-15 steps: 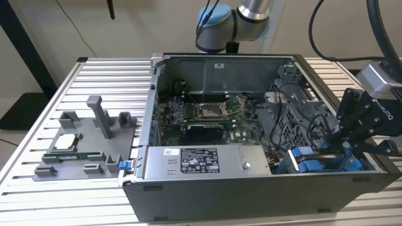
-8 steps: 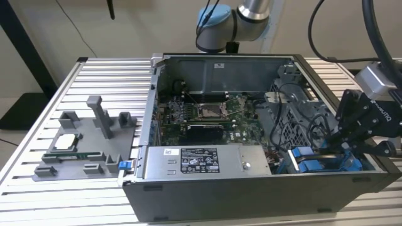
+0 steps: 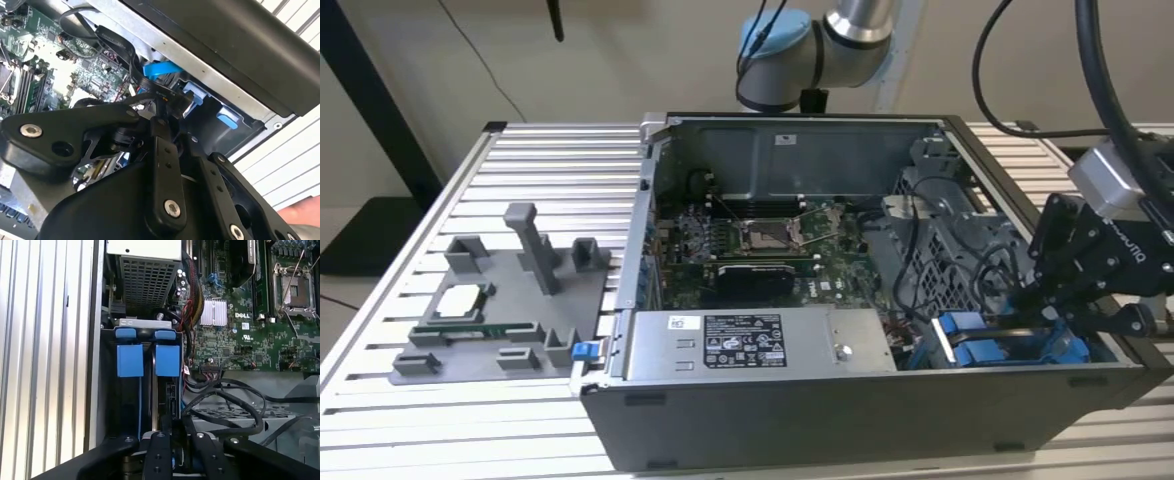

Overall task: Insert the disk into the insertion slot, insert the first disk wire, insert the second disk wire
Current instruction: 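Insert the first disk wire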

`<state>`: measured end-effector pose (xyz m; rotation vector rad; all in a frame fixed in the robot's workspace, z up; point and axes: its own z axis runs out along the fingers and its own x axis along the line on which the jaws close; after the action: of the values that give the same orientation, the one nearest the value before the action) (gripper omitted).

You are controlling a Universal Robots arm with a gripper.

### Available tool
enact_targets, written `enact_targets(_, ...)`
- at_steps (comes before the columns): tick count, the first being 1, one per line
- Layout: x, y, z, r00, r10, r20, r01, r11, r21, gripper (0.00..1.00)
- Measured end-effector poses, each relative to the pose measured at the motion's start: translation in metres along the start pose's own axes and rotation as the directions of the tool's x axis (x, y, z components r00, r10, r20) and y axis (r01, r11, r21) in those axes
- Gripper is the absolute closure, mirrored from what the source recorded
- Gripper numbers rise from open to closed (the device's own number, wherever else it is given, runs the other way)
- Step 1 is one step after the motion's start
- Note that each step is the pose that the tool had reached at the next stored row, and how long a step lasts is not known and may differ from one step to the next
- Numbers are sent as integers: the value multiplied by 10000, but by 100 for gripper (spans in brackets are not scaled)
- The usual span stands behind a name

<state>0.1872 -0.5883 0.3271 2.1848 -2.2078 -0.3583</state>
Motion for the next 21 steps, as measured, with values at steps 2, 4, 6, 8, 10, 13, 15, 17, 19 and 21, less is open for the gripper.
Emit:
enact_targets(2, -2, 3, -13, 10000, 1, -3, -1, 10000, -1, 0)
enact_targets(4, -10, 12, -65, 10000, 0, -5, 0, 10000, 0, 0)
enact_targets(6, -22, 25, -138, 10000, 0, -6, 0, 10000, 0, 0)
enact_targets(8, -32, 37, -207, 10000, 1, -7, -1, 10000, 0, 0)
enact_targets(10, -40, 47, -259, 10000, 0, -7, 0, 10000, 0, 0)
enact_targets(13, -48, 59, -305, 10000, -1, -6, 1, 10000, 8, 0)
enact_targets(15, -50, 66, -307, 10000, -9, -13, 9, 10000, 72, 0)
enact_targets(17, -50, 69, -308, 10000, -14, -16, 15, 9999, 109, 0)
enact_targets(19, -52, 81, -323, 10000, -19, -15, 20, 9999, 141, 0)
enact_targets(21, -59, 91, -366, 10000, -23, -13, 23, 9999, 144, 0)
